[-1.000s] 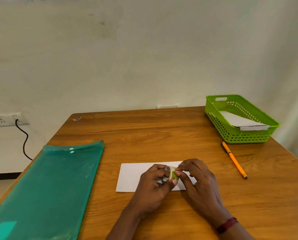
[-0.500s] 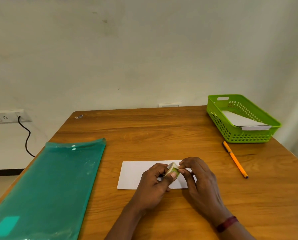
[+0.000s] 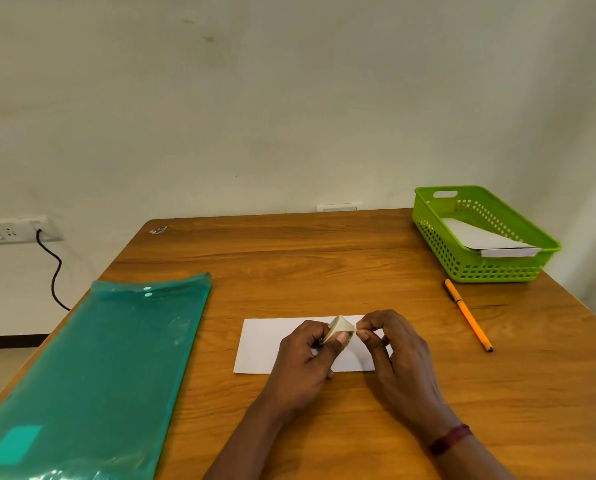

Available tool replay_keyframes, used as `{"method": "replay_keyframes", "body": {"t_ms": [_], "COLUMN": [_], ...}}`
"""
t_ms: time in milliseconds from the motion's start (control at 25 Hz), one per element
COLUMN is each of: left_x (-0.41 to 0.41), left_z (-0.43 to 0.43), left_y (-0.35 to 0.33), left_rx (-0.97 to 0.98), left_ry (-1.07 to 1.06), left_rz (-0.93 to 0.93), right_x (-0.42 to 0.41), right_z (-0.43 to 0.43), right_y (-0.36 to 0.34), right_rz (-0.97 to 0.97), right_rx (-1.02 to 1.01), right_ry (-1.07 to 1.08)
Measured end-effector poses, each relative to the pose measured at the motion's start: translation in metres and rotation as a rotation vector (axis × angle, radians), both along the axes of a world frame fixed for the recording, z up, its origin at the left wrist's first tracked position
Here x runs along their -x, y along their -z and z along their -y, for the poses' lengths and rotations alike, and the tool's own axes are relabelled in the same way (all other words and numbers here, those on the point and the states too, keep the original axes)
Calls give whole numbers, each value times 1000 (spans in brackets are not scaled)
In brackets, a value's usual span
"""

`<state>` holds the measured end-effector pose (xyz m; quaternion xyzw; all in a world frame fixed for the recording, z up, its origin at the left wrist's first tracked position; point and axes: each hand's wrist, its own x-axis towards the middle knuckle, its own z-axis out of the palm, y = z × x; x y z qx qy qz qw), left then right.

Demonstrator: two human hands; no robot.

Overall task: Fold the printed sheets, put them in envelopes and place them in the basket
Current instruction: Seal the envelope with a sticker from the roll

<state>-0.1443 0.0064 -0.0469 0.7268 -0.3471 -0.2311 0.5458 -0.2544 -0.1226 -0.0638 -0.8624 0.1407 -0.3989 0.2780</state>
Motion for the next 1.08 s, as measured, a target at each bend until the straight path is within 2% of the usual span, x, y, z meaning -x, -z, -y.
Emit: {"method": "replay_keyframes", "body": {"t_ms": [360,1080], "left_x": [-2,-6], "left_z": [-1,1], "left_y": [5,3], "left_rx": [-15,-48], "left_ry": [83,46], "left_rz": [72,-76], "right_x": [0,1], "right_z": [3,2], "right_y": [-1,-6], "right_rz": [43,99], "right_rx": [-43,-159], "right_ry": [-28,-47]}}
